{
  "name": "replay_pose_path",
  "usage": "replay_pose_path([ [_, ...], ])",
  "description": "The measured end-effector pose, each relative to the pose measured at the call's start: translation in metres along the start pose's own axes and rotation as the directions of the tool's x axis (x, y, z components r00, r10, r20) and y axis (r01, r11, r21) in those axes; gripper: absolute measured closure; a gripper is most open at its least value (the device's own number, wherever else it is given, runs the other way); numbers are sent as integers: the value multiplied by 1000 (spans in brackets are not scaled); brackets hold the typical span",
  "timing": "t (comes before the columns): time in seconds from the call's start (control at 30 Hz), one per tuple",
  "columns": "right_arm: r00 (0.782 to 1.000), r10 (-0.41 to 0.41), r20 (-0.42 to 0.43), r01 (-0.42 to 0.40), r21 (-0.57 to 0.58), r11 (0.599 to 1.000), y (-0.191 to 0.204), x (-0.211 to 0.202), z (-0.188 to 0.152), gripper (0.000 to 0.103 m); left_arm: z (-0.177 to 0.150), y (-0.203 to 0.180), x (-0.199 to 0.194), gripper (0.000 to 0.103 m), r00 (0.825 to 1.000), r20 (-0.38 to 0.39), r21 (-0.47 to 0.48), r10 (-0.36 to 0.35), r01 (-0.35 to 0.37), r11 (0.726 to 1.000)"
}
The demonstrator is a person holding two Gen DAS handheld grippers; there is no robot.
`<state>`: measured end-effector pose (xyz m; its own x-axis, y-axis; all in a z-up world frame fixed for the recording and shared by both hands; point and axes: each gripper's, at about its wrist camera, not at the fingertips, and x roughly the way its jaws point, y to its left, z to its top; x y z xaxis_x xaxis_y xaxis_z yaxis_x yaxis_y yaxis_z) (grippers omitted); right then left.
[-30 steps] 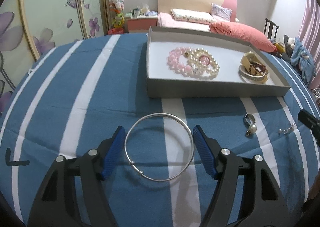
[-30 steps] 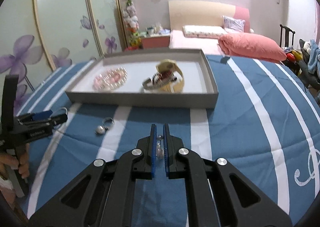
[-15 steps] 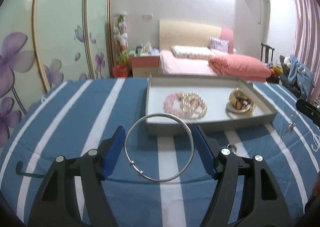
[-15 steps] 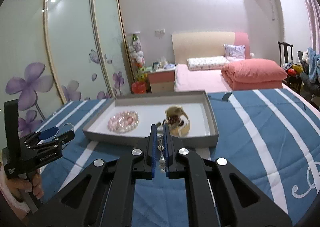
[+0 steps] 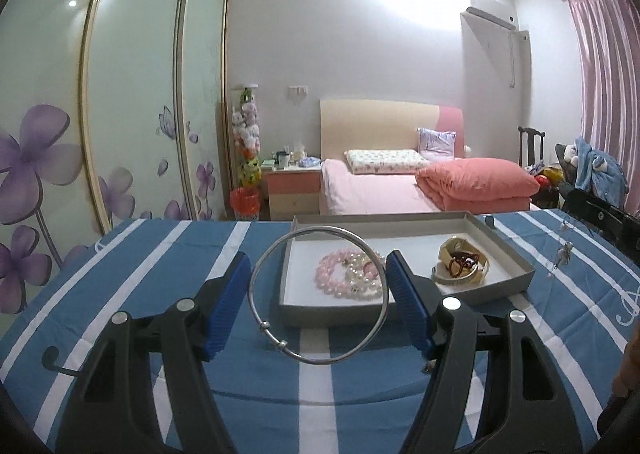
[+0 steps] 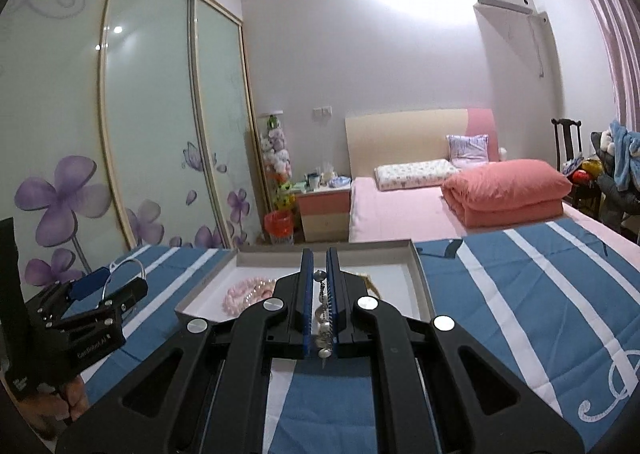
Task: Organize jewelry
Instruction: 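Carry the bangle into the tray with the left tool while the right tool drops the earring there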
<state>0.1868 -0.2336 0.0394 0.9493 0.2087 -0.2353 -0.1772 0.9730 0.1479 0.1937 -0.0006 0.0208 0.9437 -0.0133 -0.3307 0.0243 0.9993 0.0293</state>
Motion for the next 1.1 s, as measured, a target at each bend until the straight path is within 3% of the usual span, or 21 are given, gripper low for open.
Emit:
replay_pose_path([
  [0.27, 999, 17, 33, -17, 5, 1000, -2, 0, 1, 96, 2, -8, -7, 35, 999, 45, 20, 7, -8, 1000],
  [1.1, 999, 16, 51, -16, 6, 1000, -2, 5, 6, 96, 4, -10, 4, 35, 999, 34, 26, 24, -25, 999],
])
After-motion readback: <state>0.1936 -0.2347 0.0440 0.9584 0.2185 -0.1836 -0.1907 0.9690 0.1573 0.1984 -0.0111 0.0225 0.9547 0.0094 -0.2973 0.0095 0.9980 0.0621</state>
